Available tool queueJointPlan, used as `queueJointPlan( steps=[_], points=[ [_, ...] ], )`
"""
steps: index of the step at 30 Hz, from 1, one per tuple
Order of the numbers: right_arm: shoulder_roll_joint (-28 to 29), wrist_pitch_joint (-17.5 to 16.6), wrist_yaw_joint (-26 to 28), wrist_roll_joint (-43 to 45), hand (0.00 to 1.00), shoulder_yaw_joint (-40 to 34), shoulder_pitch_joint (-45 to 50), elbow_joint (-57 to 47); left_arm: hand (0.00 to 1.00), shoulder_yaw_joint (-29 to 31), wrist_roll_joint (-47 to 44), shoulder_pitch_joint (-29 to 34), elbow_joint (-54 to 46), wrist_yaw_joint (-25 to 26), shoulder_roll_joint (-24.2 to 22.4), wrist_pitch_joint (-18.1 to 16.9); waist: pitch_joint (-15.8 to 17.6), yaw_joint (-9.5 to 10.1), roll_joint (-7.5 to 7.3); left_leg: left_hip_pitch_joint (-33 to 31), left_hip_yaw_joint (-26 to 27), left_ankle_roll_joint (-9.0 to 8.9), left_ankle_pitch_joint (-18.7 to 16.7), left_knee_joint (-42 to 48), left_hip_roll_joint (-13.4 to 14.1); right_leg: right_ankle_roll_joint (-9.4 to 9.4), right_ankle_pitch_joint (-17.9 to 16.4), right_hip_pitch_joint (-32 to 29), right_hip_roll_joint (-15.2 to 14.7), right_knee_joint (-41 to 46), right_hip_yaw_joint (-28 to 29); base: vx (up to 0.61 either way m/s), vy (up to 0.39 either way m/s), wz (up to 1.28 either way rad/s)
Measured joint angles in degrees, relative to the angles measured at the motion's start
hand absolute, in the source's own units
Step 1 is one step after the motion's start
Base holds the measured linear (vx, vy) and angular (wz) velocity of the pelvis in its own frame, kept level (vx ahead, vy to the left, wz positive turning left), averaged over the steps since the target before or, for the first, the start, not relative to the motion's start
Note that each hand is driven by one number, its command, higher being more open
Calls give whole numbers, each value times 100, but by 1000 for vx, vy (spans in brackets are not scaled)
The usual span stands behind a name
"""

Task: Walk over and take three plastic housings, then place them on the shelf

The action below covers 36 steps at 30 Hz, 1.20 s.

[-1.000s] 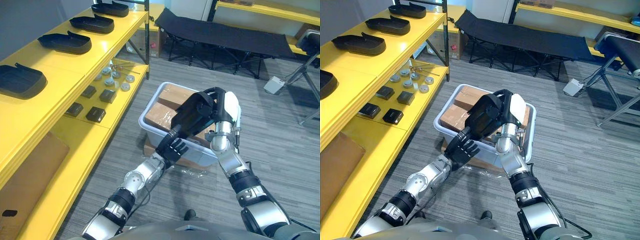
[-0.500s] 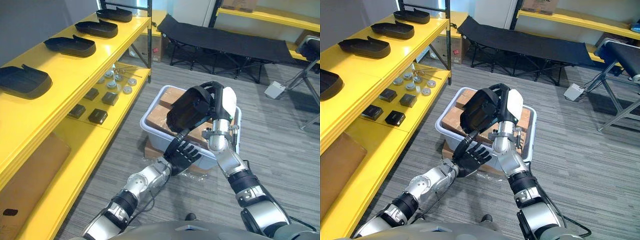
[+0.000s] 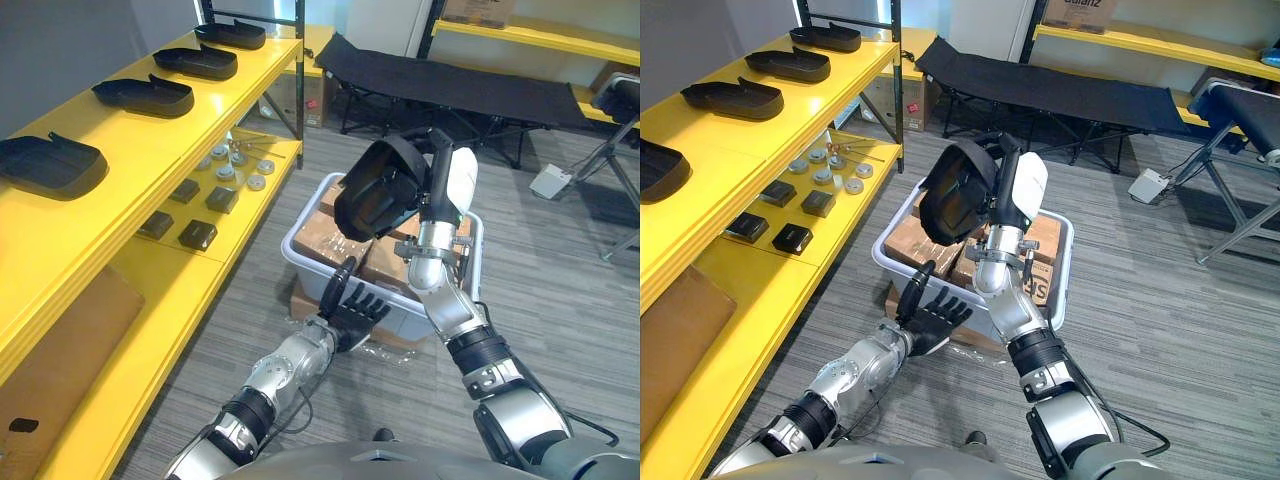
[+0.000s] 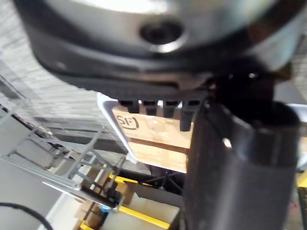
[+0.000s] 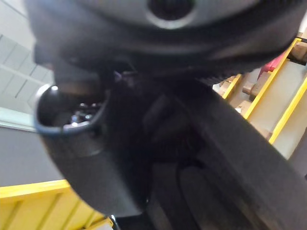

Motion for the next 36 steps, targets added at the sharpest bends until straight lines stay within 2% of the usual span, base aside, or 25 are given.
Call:
queueJointPlan(
  steps=[3,12,18,25,29,30,36],
  points=[
    [16,-96,-28,16,0,62,0,-94,100,12,-8,4,-144,-207,1,-202,-1,4,2,3,-12,0,2,0,0,0,0,11,0,0,-12,0,0,0],
    [302,-432,-159,97,0,338,119,-97,100,50,-11,-13,-426,-783,-135,-203,-7,-16,12,27,-3,-1,2,0,0,0,0,24,-1,-3,-10,0,0,0],
    [471,-612,-175,356,0,550,252,-96,100,-90,-11,-48,-710,-941,-170,-238,-19,-94,32,34,10,-2,2,0,0,0,0,21,-1,-4,-1,0,0,0],
    [528,-888,-176,538,0,773,492,-96,100,-301,-18,-71,-1068,-1504,-218,-692,-52,-141,88,41,45,-6,-2,0,0,0,0,-13,-1,-5,34,0,0,-1],
    [639,-990,-216,541,0,836,622,-98,100,-417,-242,-138,-1106,-1810,-225,-1178,-72,-160,122,55,84,-7,-3,1,1,-1,0,-20,3,-5,76,0,1,-4],
    [665,-1036,-220,541,0,837,649,-130,0,-420,-248,-140,-1106,-1911,-226,-1301,-72,-156,122,76,109,-12,-8,1,4,-2,1,-23,7,-6,107,-2,10,-11],
    [676,-1124,-223,719,0,980,769,-543,0,-449,-347,-221,-1108,-2518,-225,-1895,-73,-174,120,114,192,-34,-62,1,5,-3,0,-83,8,-36,182,10,15,-8]
  ],
)
